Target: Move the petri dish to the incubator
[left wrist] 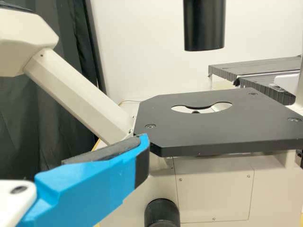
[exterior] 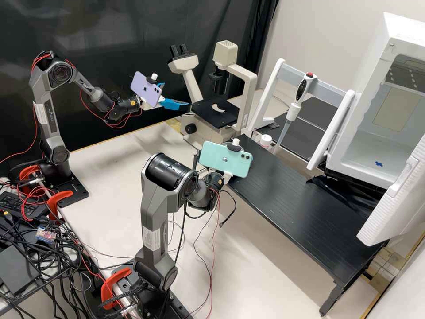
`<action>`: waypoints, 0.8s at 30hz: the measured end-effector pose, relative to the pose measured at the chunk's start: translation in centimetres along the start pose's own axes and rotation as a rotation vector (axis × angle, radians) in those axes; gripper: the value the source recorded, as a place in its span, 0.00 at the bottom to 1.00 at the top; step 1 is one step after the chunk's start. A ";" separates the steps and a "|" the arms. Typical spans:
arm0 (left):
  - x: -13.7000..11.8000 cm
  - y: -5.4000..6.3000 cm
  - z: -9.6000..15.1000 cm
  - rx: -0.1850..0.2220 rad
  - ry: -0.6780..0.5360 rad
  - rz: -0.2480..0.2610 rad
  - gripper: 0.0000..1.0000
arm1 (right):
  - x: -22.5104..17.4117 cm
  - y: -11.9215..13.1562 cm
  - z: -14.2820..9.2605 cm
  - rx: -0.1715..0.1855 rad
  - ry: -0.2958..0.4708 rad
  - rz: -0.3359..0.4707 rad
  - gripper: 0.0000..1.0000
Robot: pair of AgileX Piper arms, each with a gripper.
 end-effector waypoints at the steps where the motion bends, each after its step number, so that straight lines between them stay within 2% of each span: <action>1: 0.0 0.0 0.0 0.000 0.000 0.000 1.00 | 0.0 0.0 0.0 0.000 0.000 0.000 0.00; 24: 0.0 0.0 0.0 0.000 0.000 0.000 1.00 | 0.0 -0.1 -0.1 0.002 -0.001 0.004 0.00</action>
